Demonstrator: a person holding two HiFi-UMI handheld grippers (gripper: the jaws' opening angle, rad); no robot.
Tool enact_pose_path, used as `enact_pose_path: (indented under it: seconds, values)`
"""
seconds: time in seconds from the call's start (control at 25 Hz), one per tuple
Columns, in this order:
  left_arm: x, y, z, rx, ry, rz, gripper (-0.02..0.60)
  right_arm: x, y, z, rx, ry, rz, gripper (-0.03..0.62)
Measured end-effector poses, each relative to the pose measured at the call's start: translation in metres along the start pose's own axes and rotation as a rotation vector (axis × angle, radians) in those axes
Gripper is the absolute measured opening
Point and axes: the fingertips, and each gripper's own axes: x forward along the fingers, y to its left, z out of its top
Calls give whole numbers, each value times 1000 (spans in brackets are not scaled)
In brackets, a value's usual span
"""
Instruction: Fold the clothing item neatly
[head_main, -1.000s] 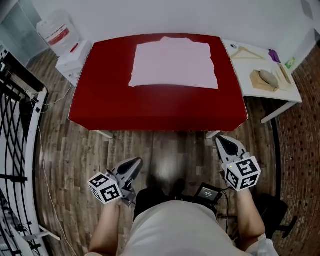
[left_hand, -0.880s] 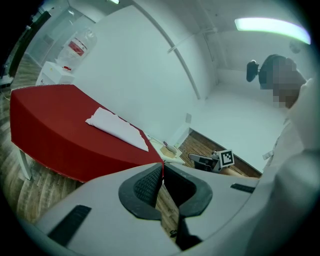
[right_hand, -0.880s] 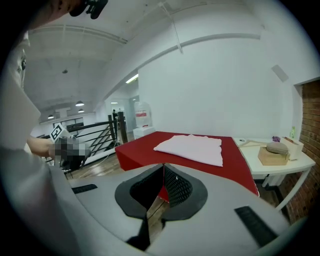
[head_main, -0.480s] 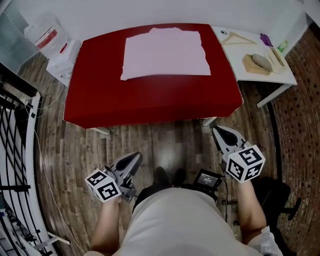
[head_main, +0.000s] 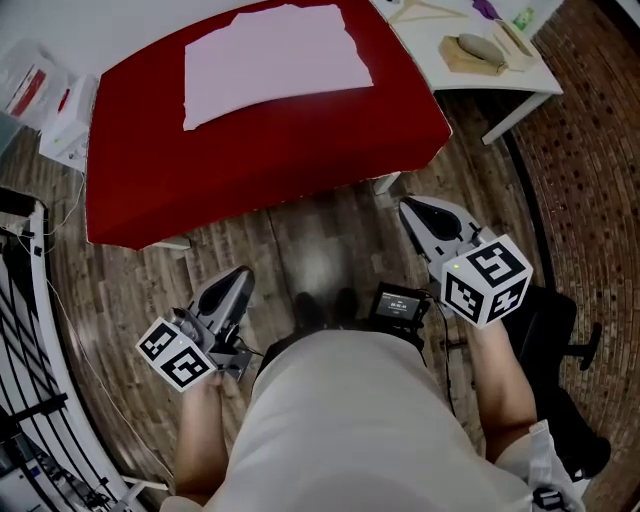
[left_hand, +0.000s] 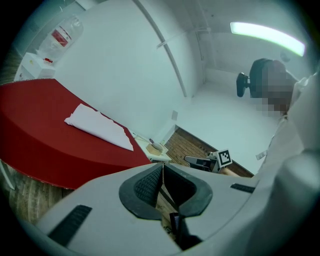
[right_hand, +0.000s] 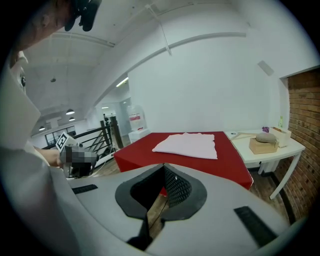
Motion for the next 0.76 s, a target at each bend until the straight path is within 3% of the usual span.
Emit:
enact_pose_path:
  seconds: [0.76]
  values:
    - [32, -28, -15, -8, 46, -135, 8, -6, -4, -3, 14, -5, -41, 12]
